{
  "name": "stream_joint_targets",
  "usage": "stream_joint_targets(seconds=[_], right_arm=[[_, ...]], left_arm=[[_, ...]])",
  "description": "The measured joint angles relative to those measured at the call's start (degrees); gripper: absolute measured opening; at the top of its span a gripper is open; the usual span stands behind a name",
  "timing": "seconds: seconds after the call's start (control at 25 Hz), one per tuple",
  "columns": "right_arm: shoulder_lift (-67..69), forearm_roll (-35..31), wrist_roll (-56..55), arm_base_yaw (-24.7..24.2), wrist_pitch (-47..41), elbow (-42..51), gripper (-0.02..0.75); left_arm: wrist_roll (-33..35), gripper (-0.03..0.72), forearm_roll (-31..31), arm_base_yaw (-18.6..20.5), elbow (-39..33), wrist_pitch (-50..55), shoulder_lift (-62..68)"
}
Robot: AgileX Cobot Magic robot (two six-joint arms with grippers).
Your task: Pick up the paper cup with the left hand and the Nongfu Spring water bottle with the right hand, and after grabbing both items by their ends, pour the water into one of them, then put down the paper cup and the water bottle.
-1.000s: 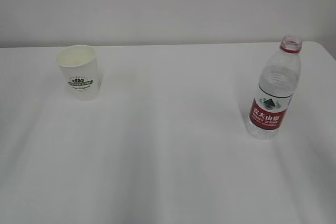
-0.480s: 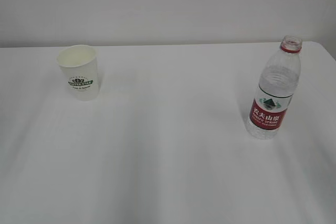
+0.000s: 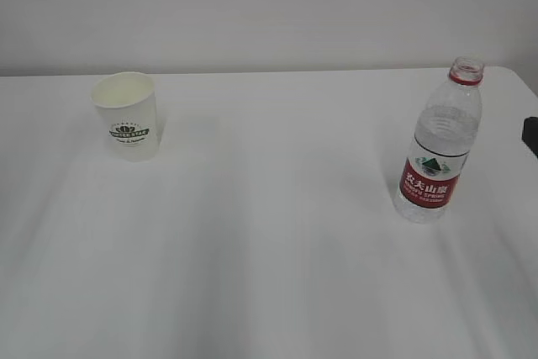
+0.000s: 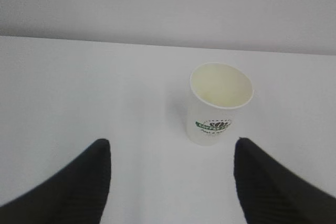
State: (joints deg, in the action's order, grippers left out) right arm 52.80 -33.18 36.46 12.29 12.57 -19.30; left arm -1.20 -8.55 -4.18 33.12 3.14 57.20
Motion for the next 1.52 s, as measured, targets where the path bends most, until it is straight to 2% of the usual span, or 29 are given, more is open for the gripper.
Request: stream_joint_targets(seconds=[0.24,0.56,0.76,1.24,1.52], right_arm=[[6.1,1.6,-2.8,1.1,4.0,1.5,0.593],[12.7,14.5,-14.1,1.2,10.5,2.7,0.593],[17.3,20.5,-20.5,1.2,19.1,6.4,0.593],[28.2,26.5,-27.1,1.2,30.4,7.4,0.592],[32.8,27.0,-28.9,1.2,34.8,7.4,0.593]], left_arm=[[0.0,0.511,0.2,0.0,-1.4,-3.1,4.8],[-0.2,0.491,-2.4,-0.5,-12.0,-18.4,5.9],[-0.3,0.486,-2.4,-3.9,-18.1,-27.5,5.9],[-1.9,0.486,2.2,-5.4,-27.4,-43.6,12.9],[-3.0,0.486,6.1,-5.4,-28.6,-53.1,20.2]])
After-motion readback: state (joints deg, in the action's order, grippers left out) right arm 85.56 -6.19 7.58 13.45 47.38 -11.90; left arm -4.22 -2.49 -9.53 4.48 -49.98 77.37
